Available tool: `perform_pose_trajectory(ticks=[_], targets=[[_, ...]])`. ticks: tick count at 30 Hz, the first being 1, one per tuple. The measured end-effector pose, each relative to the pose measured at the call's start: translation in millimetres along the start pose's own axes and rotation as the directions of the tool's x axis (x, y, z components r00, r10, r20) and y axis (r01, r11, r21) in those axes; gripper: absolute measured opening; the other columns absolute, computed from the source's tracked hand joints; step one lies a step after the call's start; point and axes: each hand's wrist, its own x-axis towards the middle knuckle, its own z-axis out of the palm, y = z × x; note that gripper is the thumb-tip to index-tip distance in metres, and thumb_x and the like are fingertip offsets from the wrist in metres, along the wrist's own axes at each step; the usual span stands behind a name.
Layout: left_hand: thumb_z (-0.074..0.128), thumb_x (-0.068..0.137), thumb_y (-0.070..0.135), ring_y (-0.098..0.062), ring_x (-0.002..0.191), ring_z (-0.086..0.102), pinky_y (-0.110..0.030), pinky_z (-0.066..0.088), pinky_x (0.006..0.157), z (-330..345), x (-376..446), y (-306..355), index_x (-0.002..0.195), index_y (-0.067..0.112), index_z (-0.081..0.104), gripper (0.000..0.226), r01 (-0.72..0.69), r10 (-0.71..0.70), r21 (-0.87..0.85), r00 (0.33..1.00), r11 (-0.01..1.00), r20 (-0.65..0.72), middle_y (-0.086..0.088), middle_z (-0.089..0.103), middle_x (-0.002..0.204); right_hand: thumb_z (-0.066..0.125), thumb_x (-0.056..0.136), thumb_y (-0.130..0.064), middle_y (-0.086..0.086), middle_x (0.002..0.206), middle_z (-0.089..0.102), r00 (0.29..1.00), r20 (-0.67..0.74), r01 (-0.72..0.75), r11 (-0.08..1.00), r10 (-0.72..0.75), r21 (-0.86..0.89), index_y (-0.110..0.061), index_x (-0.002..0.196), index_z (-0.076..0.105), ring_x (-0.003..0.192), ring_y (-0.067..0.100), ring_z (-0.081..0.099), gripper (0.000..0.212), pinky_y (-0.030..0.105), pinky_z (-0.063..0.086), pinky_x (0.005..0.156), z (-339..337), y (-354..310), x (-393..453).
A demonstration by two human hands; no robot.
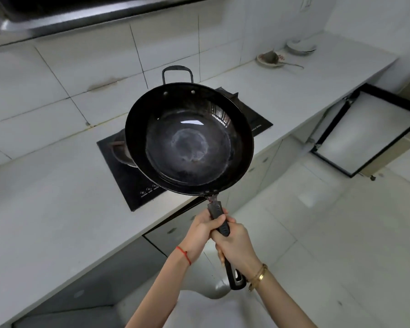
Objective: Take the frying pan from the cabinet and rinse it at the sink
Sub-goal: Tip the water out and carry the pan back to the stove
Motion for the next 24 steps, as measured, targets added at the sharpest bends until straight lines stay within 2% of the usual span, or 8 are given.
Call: perform_pose_trajectory(ticks=[5, 11, 14, 16, 24], targets=[[0.051, 0.095, 0.002, -0.014, 0.081, 0.068, -0.022, 0.053, 0.073, 65.7, 55.6, 2.1, 0.11, 0.001, 0.055, 0.016, 0.004, -0.004, 0.0, 0.999, 1.0, 0.046, -0.006, 0.072, 0.09, 0.052, 0.086, -0.004, 0.015, 0.043, 0.049, 0.999, -0.046, 0.008, 1.0, -0.008, 0.004, -0.011, 0.079, 0.056, 0.031, 0.024, 0.045, 0.011, 0.027, 0.037, 0.036, -76.3, 3.1, 28.5], [0.05, 0.095, 0.002, -0.015, 0.08, 0.068, -0.023, 0.054, 0.076, 155.0, 125.4, 6.7, 0.11, 0.001, 0.056, 0.016, 0.006, -0.004, -0.028, 0.996, 1.0, 0.089, -0.008, 0.07, 0.09, 0.05, 0.086, -0.002, 0.01, 0.042, 0.049, 0.997, -0.073, -0.004, 1.0, 0.005, 0.006, -0.012, 0.08, 0.053, 0.03, 0.024, 0.044, 0.012, 0.027, 0.038, 0.034, -181.0, 5.5, 65.8], [0.05, 0.095, 0.002, -0.014, 0.077, 0.068, -0.021, 0.054, 0.07, 189.8, 154.7, 7.9, 0.11, 0.0, 0.055, 0.016, 0.002, 0.0, -0.013, 0.995, 1.0, 0.097, -0.009, 0.069, 0.09, 0.05, 0.086, -0.002, 0.01, 0.043, 0.048, 0.997, -0.079, -0.002, 1.0, 0.003, 0.019, -0.011, 0.086, 0.054, 0.031, 0.024, 0.043, 0.01, 0.027, 0.039, 0.034, -221.8, 8.0, 83.4], [0.05, 0.095, 0.002, -0.013, 0.076, 0.068, -0.02, 0.053, 0.067, 208.9, 173.7, 9.5, 0.111, -0.001, 0.055, 0.017, 0.008, -0.007, -0.009, 0.994, 1.0, 0.109, -0.008, 0.07, 0.089, 0.051, 0.085, -0.002, 0.01, 0.042, 0.049, 0.996, -0.092, -0.006, 1.0, 0.009, 0.024, -0.011, 0.088, 0.055, 0.031, 0.025, 0.044, 0.01, 0.027, 0.039, 0.035, -244.7, 10.7, 96.2], [0.051, 0.094, 0.0, -0.015, 0.078, 0.069, -0.02, 0.054, 0.073, 247.6, 259.0, 14.8, 0.109, -0.003, 0.054, 0.016, 0.027, -0.026, -0.008, 0.991, 1.0, 0.133, -0.011, 0.071, 0.088, 0.051, 0.087, -0.003, 0.011, 0.044, 0.049, 0.993, -0.122, -0.007, 0.999, 0.012, 0.044, -0.006, 0.09, 0.055, 0.03, 0.022, 0.044, 0.007, 0.026, 0.039, 0.034, -305.8, 13.7, 158.5]])
